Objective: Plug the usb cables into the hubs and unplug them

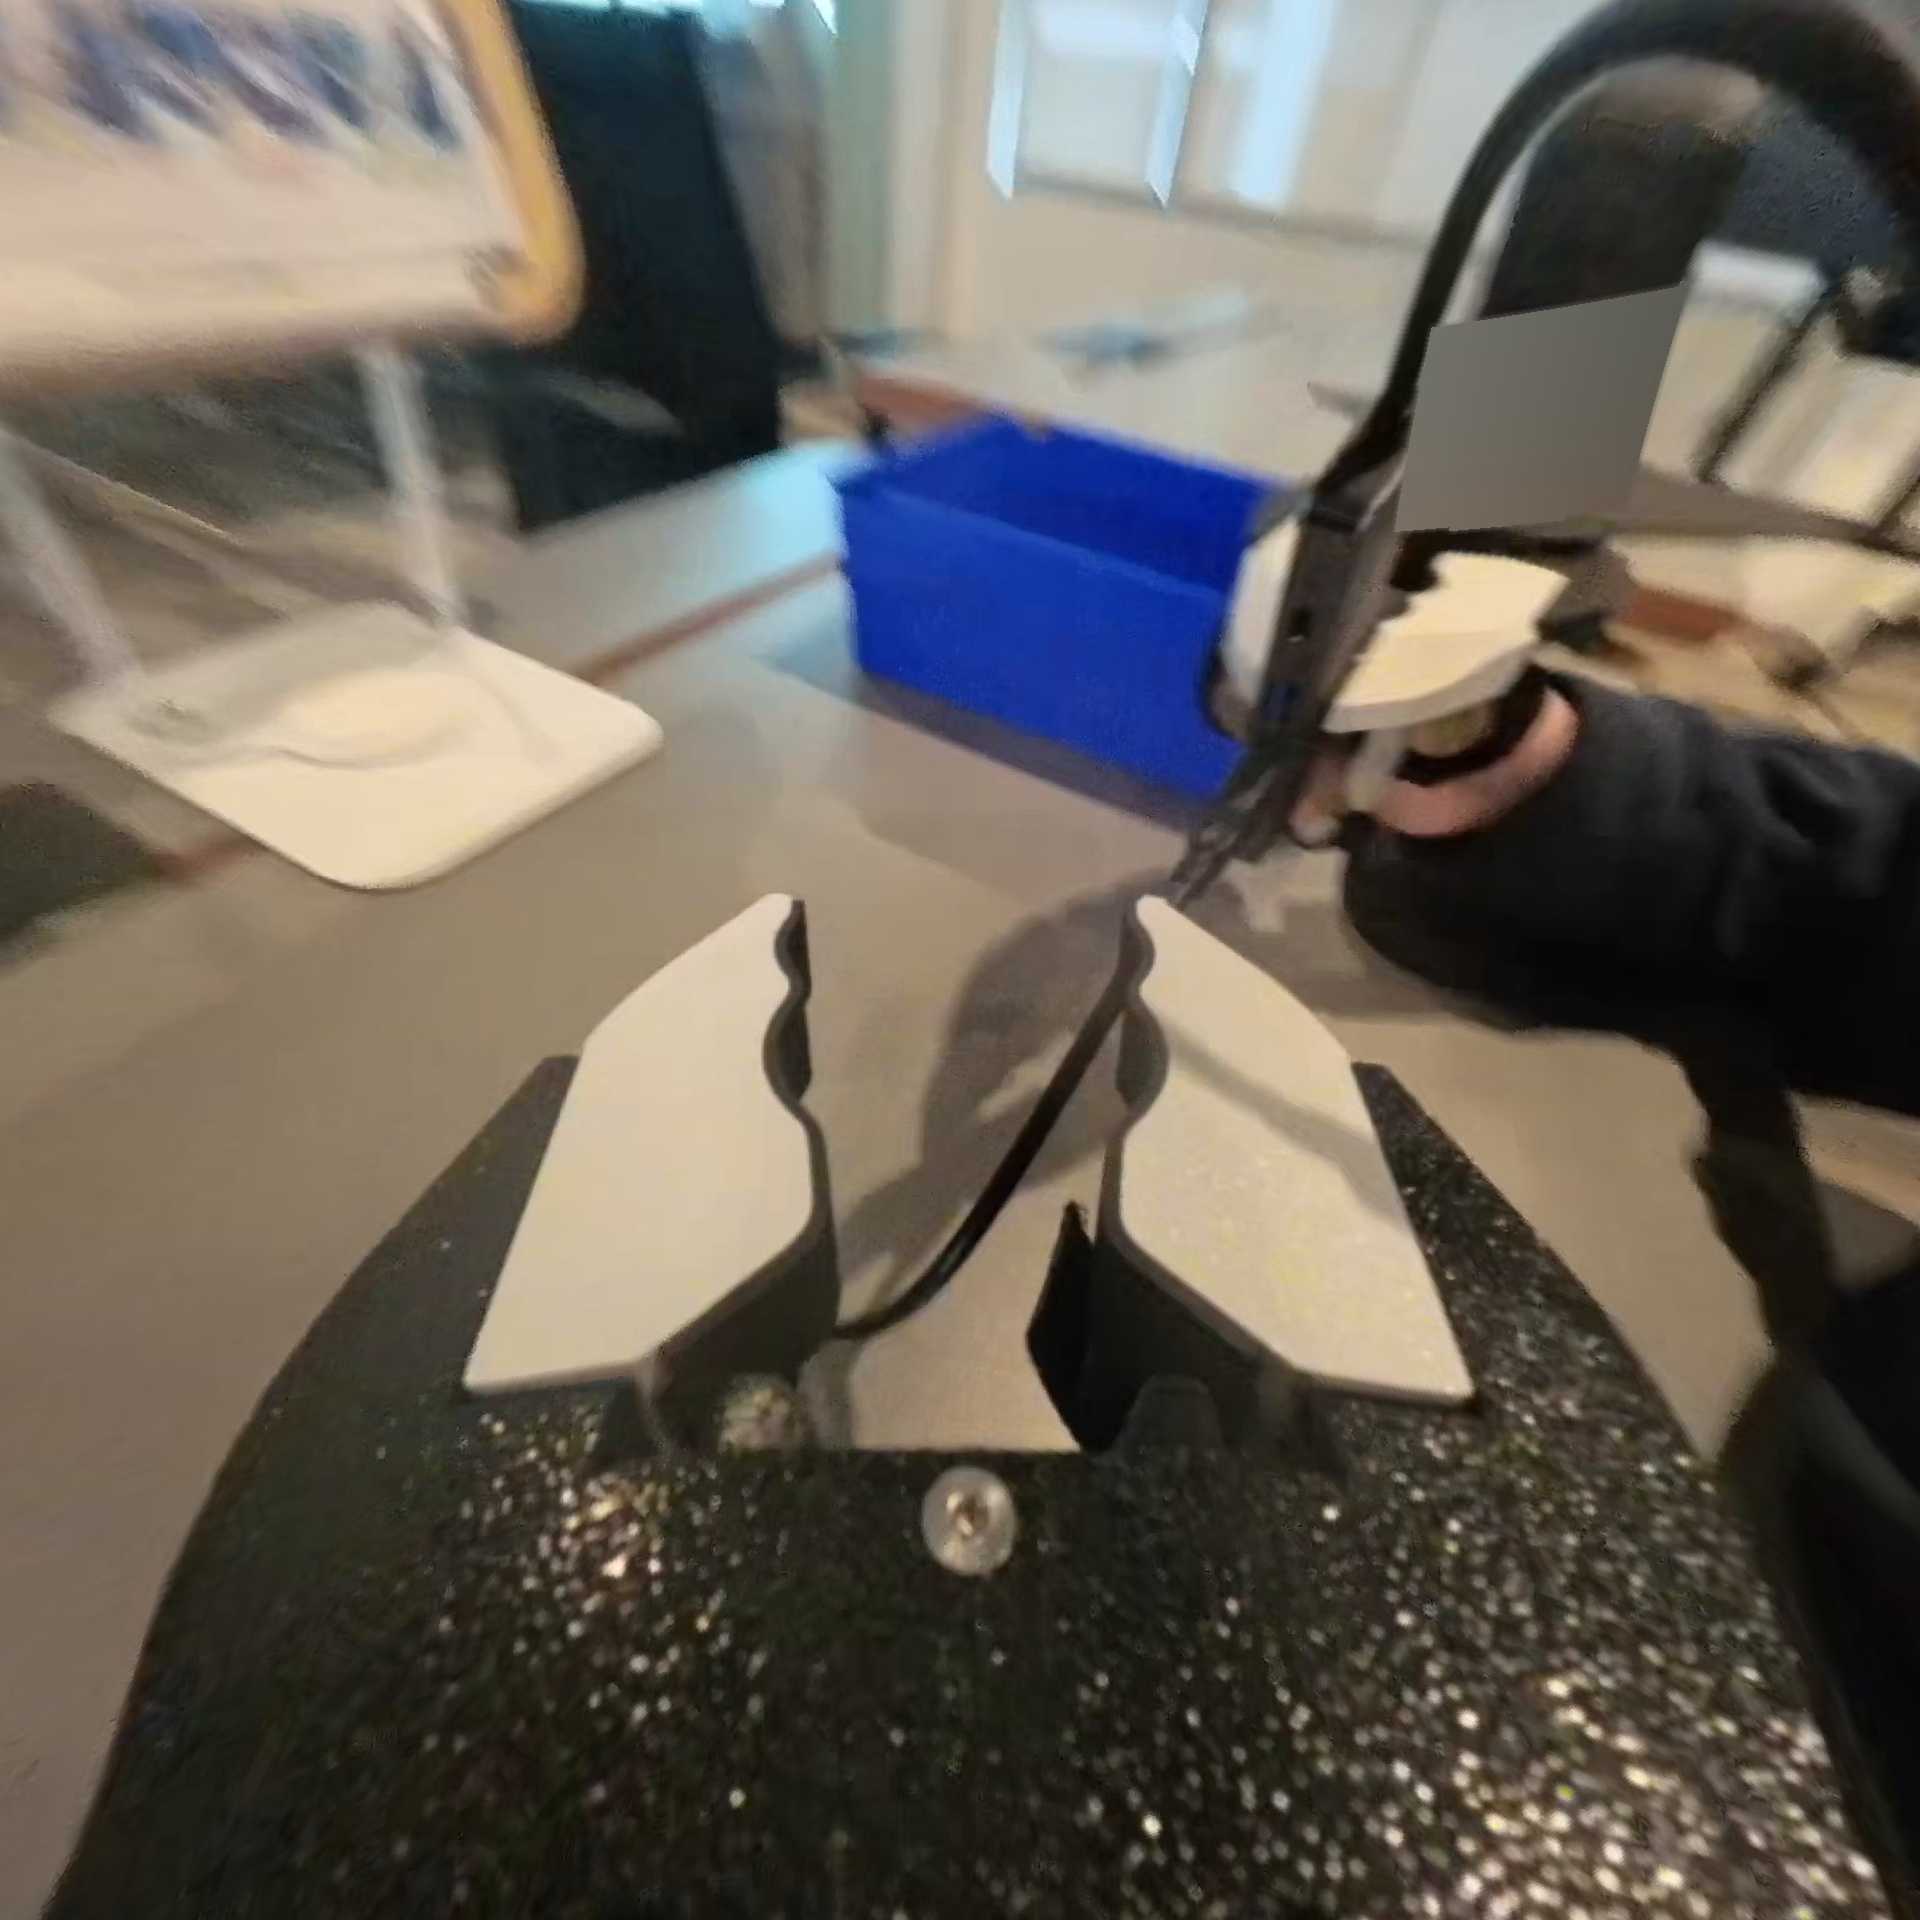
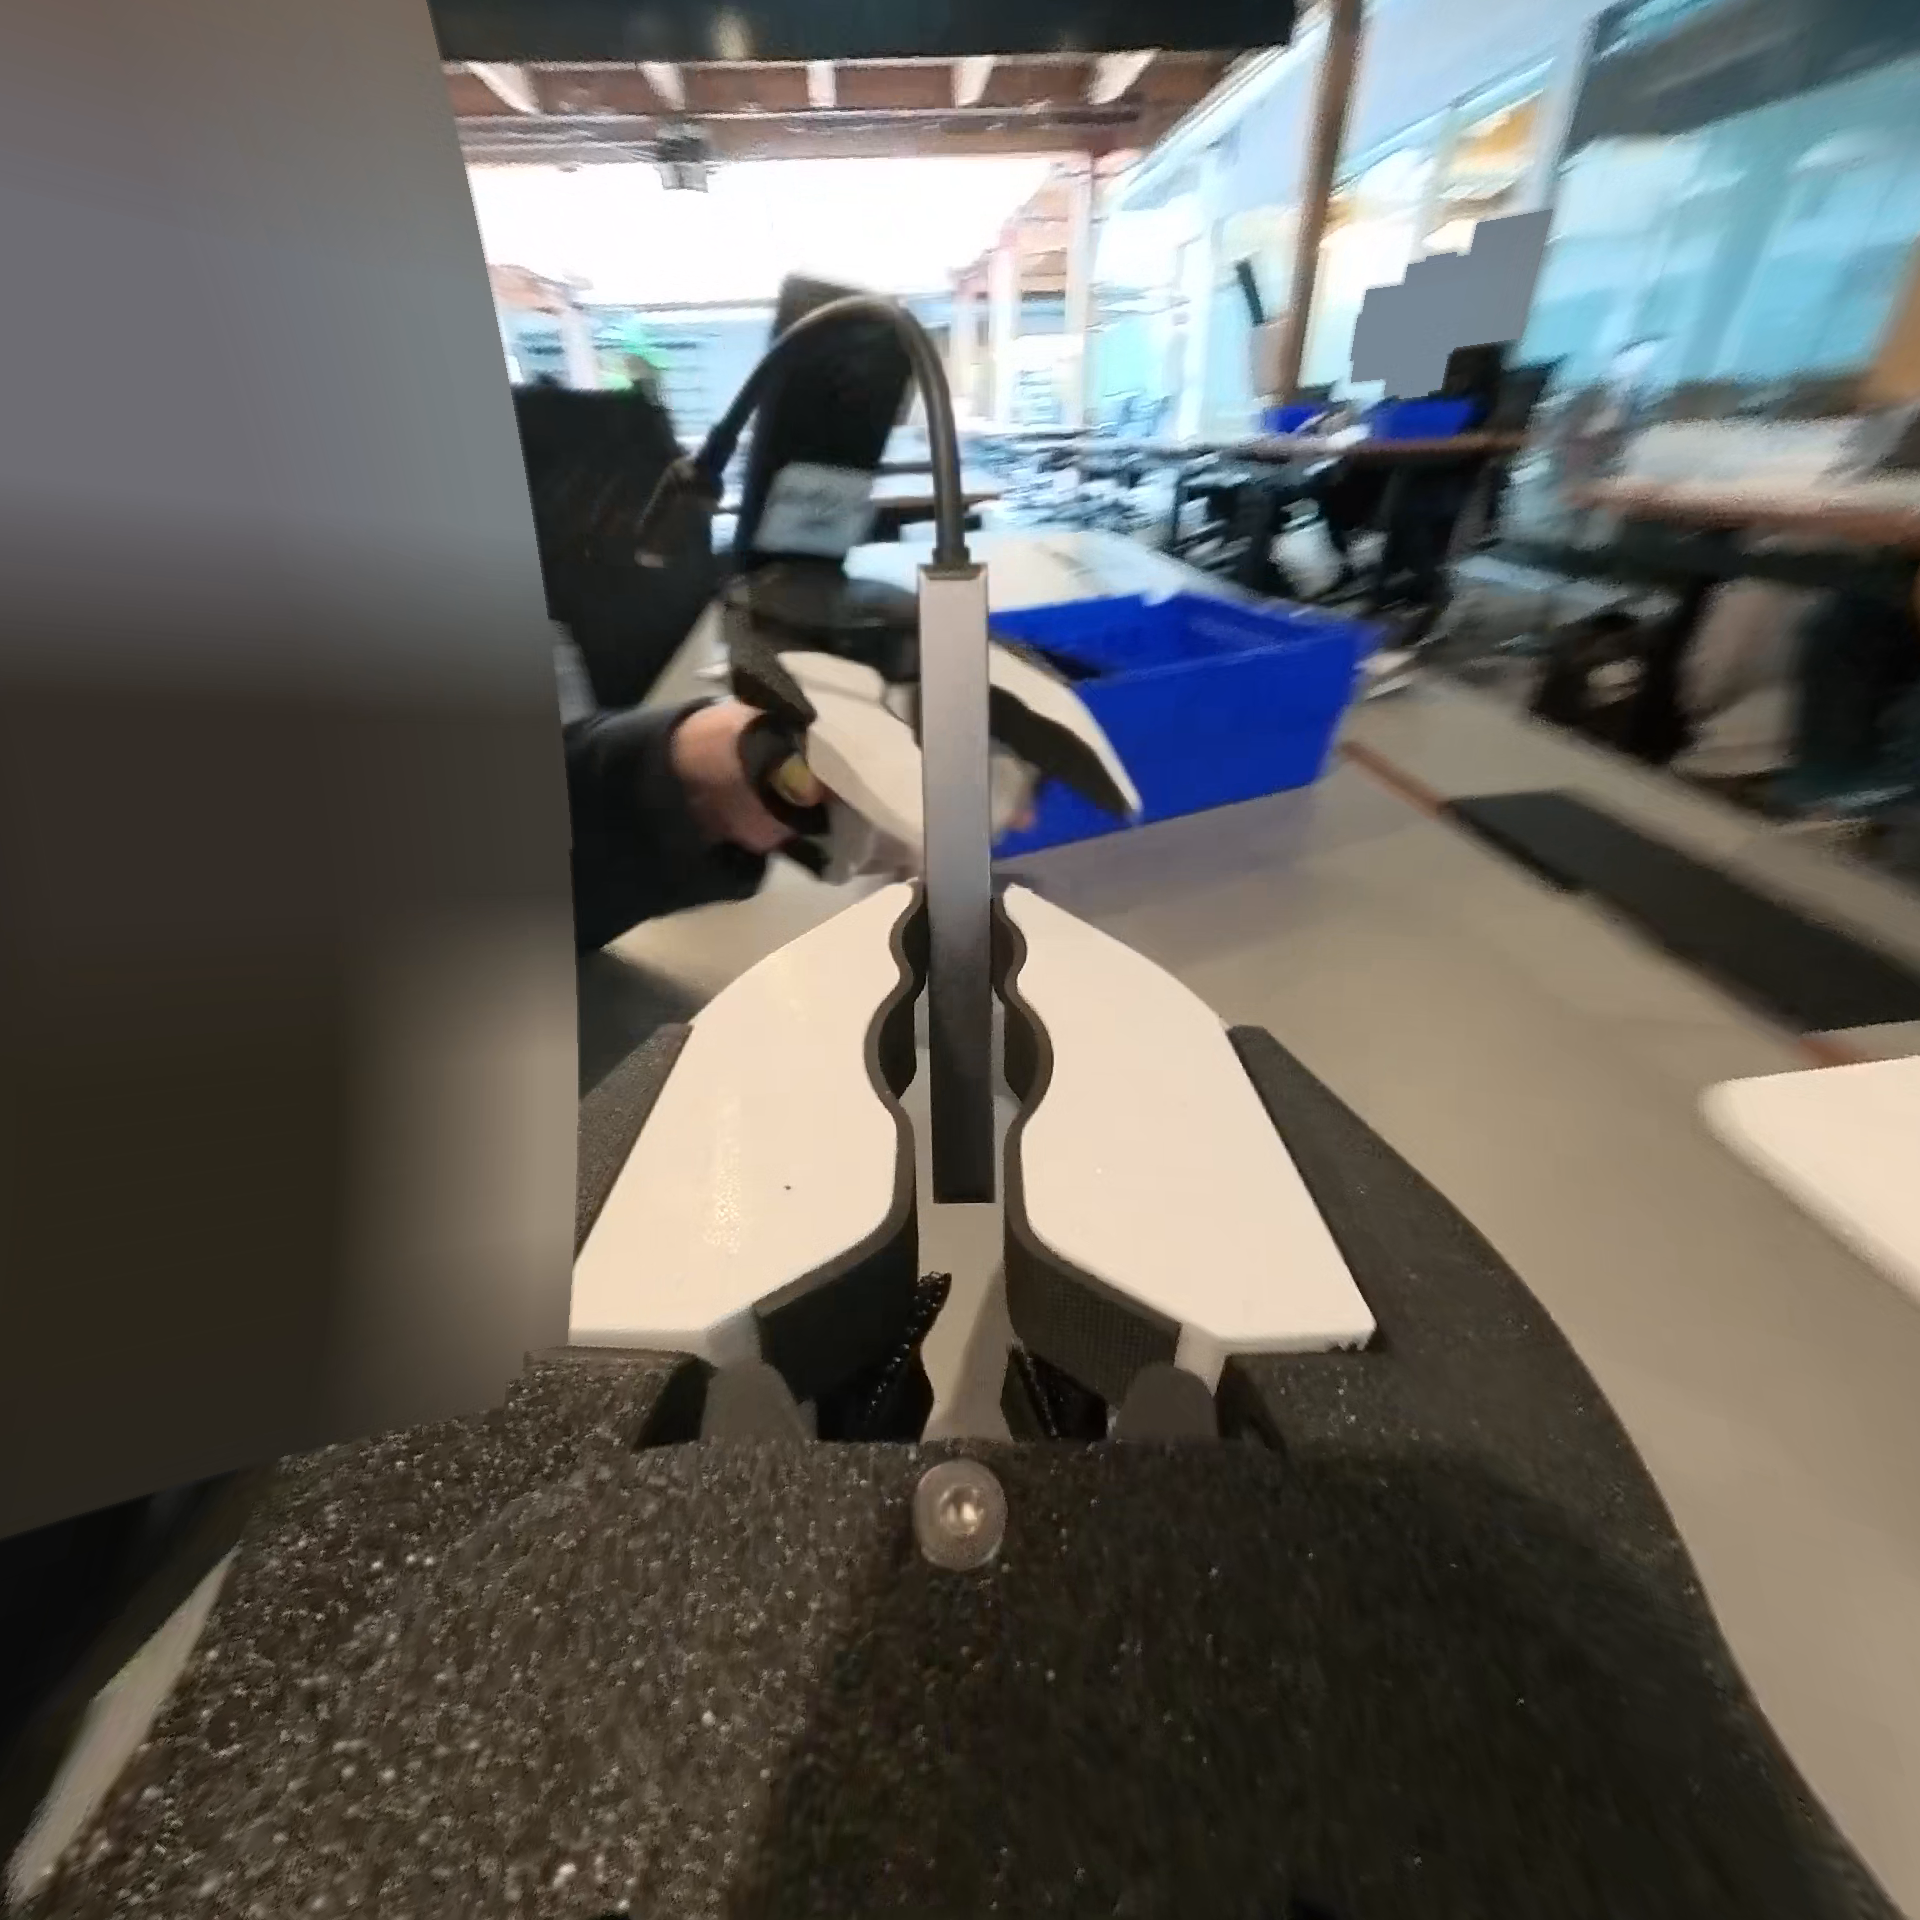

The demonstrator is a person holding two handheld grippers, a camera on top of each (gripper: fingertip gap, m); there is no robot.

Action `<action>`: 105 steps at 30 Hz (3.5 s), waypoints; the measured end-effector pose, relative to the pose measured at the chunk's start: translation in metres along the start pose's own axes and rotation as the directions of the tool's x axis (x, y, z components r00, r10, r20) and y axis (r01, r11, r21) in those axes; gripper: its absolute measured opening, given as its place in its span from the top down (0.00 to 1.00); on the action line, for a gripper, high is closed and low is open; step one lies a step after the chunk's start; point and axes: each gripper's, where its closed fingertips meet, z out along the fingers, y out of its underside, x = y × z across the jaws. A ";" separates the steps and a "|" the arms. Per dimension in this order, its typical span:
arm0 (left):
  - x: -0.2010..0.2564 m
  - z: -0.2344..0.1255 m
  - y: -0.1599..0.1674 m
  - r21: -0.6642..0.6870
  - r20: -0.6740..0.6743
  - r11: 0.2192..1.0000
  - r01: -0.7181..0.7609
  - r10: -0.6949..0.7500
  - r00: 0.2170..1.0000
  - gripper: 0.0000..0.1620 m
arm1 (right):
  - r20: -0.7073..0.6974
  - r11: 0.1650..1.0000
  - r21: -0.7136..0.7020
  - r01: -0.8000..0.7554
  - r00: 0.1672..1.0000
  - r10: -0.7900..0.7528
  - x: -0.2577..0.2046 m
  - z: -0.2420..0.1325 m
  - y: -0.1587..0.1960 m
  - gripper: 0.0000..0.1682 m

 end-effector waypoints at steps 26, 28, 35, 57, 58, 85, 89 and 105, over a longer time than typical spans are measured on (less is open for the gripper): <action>-0.040 -0.019 0.006 0.211 0.524 0.894 -0.397 0.240 0.818 0.75 | -0.925 0.976 -0.182 -0.119 0.356 -0.129 0.085 -0.283 -0.090 0.93; -0.042 -0.020 0.008 0.204 0.526 0.896 -0.395 0.240 0.816 0.76 | -0.939 0.956 -0.212 -0.204 0.312 -0.141 0.098 -0.290 -0.063 0.93; -0.045 -0.017 0.014 0.190 0.515 0.908 -0.373 0.232 0.825 0.77 | -0.842 0.632 -0.521 -0.574 0.220 -0.493 0.116 -0.325 0.006 0.93; -0.054 -0.011 0.027 0.173 0.489 0.936 -0.306 0.188 0.852 0.76 | -0.453 0.017 -0.845 -0.535 0.697 -0.556 0.125 -0.297 0.053 0.69; -0.055 -0.011 0.027 0.176 0.484 0.939 -0.295 0.178 0.857 0.75 | -0.464 0.043 -0.841 -0.540 0.678 -0.570 0.122 -0.299 0.046 0.67; -0.055 -0.006 0.033 0.139 0.500 0.943 -0.302 0.196 0.844 0.73 | -0.656 0.986 0.148 0.078 0.754 0.039 0.083 -0.010 0.039 0.72; -0.052 -0.004 0.034 0.125 0.503 0.937 -0.327 0.224 0.835 0.73 | -0.689 0.978 0.019 0.208 0.712 -0.138 0.077 0.003 0.043 0.69; -0.144 -0.138 -0.048 -0.050 0.663 0.996 -0.080 0.093 0.743 0.66 | -0.674 0.968 0.008 0.251 0.717 -0.180 0.074 0.006 0.044 0.73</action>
